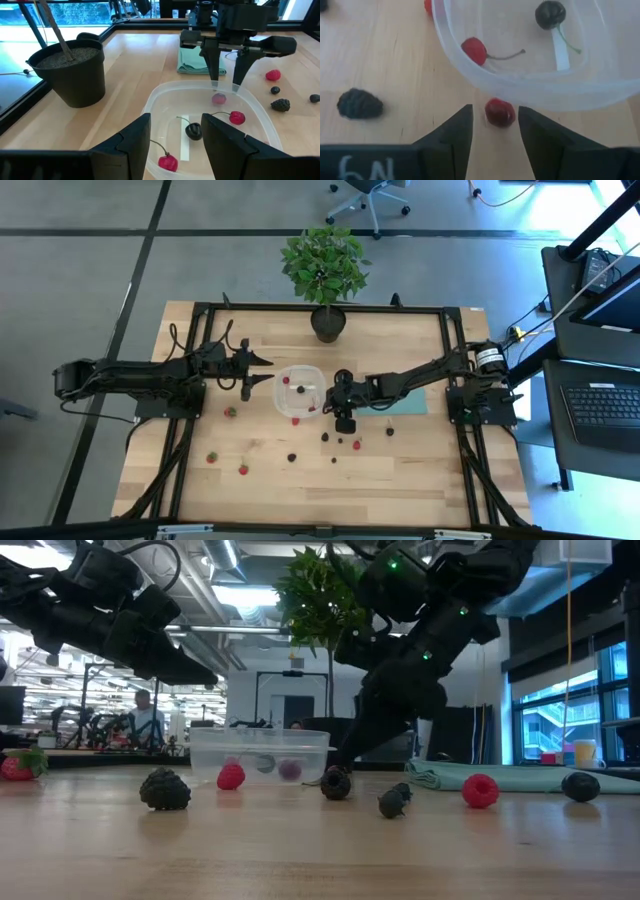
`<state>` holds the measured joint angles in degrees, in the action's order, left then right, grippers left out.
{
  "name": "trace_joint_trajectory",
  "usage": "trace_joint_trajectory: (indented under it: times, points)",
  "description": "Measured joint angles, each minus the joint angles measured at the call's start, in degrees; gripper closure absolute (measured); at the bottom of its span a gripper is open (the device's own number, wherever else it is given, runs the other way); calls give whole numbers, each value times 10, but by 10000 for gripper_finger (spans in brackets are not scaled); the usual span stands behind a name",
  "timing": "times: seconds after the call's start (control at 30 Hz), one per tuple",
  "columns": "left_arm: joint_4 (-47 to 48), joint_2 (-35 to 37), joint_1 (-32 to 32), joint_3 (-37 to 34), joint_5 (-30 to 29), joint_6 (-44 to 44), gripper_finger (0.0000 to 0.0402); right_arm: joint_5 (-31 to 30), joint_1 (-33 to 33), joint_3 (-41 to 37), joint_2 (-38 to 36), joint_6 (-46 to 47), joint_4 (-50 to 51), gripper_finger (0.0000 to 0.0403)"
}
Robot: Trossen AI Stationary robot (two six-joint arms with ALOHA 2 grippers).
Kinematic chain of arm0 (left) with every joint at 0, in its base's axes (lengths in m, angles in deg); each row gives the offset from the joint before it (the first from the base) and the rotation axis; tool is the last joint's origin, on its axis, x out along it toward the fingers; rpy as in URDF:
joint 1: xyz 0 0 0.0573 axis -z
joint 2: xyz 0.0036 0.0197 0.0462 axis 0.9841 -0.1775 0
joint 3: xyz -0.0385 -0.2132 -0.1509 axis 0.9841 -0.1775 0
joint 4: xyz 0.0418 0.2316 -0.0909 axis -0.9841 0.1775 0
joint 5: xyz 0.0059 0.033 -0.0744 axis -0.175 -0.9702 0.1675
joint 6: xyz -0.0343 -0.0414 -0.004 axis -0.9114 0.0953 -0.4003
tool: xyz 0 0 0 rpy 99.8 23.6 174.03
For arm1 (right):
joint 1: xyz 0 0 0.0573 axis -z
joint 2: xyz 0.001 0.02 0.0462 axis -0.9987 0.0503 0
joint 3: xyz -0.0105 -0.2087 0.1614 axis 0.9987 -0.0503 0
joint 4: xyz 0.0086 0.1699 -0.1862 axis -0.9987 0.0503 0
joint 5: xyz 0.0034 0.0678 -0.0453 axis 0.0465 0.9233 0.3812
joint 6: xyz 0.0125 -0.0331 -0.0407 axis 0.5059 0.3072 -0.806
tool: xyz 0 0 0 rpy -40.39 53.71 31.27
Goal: Pick and placing Produce into tupperware
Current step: Put the red cherry into the container
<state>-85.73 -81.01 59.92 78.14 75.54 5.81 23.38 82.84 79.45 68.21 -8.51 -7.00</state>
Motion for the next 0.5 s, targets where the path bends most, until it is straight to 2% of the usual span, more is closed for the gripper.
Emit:
trace_joint_trajectory:
  times: [0.5]
  points:
    - [0,0,0,0,0,0,233,0,0,0,4,0,5,242]
